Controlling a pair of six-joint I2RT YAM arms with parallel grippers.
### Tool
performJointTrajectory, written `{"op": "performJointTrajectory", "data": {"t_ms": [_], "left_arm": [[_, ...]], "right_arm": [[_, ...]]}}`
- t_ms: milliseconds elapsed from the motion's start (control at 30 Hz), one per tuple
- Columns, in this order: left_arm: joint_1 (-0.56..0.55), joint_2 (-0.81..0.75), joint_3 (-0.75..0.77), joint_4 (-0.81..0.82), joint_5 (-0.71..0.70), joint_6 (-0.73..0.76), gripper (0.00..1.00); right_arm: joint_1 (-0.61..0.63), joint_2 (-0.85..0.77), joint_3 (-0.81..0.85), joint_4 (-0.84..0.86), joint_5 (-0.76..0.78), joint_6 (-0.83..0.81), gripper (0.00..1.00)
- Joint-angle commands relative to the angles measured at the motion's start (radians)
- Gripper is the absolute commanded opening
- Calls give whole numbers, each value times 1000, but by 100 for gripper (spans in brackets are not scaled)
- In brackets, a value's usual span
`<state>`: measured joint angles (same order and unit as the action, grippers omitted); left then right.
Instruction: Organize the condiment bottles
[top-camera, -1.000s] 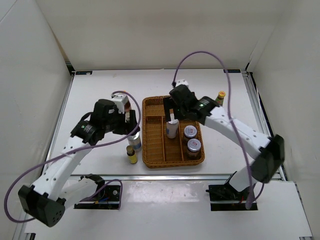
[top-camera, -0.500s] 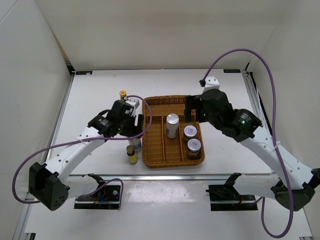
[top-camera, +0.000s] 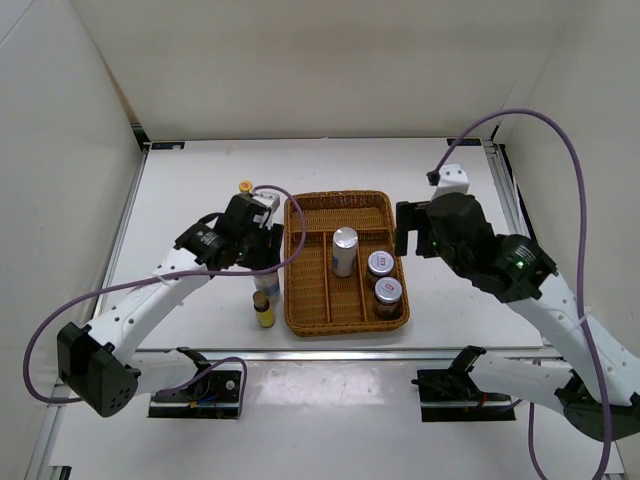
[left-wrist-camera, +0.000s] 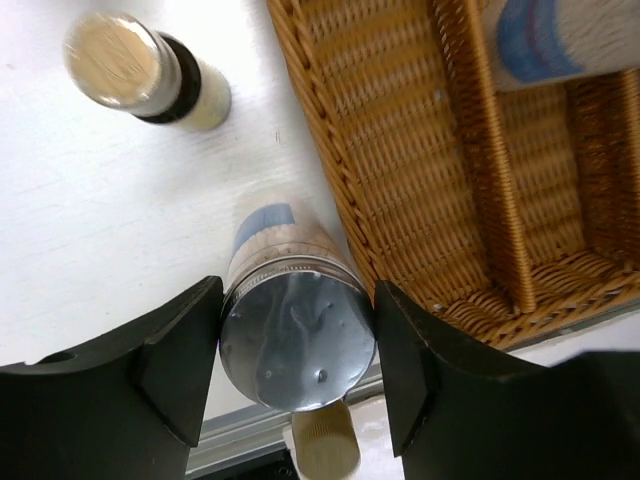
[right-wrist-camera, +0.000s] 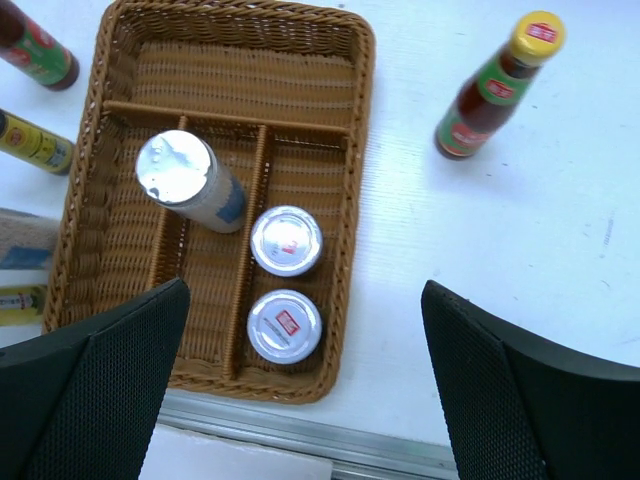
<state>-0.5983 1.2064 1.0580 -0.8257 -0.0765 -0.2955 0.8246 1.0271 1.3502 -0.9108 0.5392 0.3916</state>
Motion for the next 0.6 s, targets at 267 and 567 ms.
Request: {"op": "performJointTrajectory", "data": {"t_ms": [267, 567], "left_arm": [[-38, -28, 437, -142, -65, 10, 30], [-207, 50, 521, -116, 8, -97, 23]], "right_arm": [[-5, -98, 13, -82, 99, -13, 100], [-5, -157, -16, -123, 137, -4, 100]]}}
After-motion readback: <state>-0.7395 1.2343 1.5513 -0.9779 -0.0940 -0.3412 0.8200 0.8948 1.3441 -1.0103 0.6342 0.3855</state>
